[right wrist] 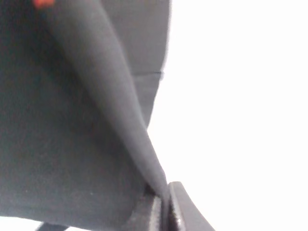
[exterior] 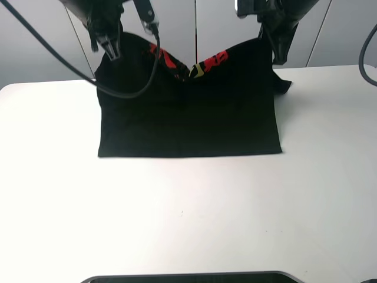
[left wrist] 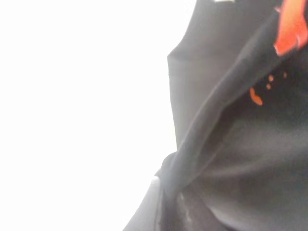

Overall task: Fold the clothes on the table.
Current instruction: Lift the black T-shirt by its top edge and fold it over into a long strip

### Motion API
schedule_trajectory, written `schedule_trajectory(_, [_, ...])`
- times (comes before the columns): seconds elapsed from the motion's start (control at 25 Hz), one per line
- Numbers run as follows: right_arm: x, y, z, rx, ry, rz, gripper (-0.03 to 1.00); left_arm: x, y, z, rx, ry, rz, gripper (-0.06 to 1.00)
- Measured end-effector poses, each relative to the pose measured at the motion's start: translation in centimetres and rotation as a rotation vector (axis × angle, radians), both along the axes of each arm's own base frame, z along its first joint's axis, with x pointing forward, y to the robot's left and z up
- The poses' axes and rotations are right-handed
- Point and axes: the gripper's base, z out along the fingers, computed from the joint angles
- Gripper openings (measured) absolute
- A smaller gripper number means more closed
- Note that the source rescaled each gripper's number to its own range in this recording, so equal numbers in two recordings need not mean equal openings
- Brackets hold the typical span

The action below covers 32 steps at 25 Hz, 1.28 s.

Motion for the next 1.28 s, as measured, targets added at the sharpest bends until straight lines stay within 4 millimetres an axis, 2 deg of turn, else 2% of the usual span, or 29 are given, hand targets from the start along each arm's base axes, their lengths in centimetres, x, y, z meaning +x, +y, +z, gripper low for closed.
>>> schedule_trajectory(0.08, [0.8, -0.2, 2.8, -0.007, -0.07, -0.036, 0.0, 0.5, -0.1, 2.4, -0.035, -0.053, 0.026, 0.01])
schedule_trajectory(0.2, [0.9, -0.5, 5.6, 0.007, -0.107, -0.102, 0.0, 0.8, 0.3, 4.3, -0.036, -0.09, 0.091, 0.01])
schedule_trajectory(0.32, [-0.1, -0.9, 6.1, 0.023, -0.023, -0.164, 0.0, 0.4, 1.4, 4.0, 0.049, -0.01, 0.174, 0.01])
schedule_trajectory(0.44, [-1.9, -0.5, 4.5, 0.09, 0.217, -0.221, 0.0, -1.2, 2.2, 2.4, 0.163, 0.225, 0.209, 0.01])
schedule_trajectory(0.56, [-4.0, 0.1, 1.8, 0.138, 0.464, -0.224, 0.0, -3.2, 1.7, 0.5, 0.175, 0.467, 0.089, 0.01])
schedule_trajectory(0.68, [-6.2, 0.1, -1.4, 0.14, 0.662, -0.231, 0.0, -5.4, 1.5, -3.0, 0.192, 0.665, -0.028, 0.01])
schedule_trajectory(0.8, [-8.3, -0.4, -5.0, 0.098, 0.781, -0.235, 0.0, -7.3, 3.1, -7.2, 0.321, 0.791, -0.048, 0.01])
schedule_trajectory(0.88, [-9.2, -0.6, -6.8, 0.098, 0.806, -0.238, 0.0, -8.6, 4.3, -9.6, 0.412, 0.862, -0.056, 0.01])
schedule_trajectory(0.96, [-10.1, -0.8, -8.1, 0.103, 0.832, -0.246, 0.0, -9.8, 5.3, -11.2, 0.467, 0.921, -0.066, 0.01])
schedule_trajectory(1.08, [-10.7, -0.9, -8.7, 0.104, 0.855, -0.254, 0.0, -10.5, 5.4, -11.9, 0.456, 0.962, -0.066, 0.01])
schedule_trajectory(1.28, [-11.5, -1.1, -8.6, 0.067, 0.946, -0.262, 0.0, -10.7, 5.2, -11.9, 0.428, 0.981, -0.062, 0.01])
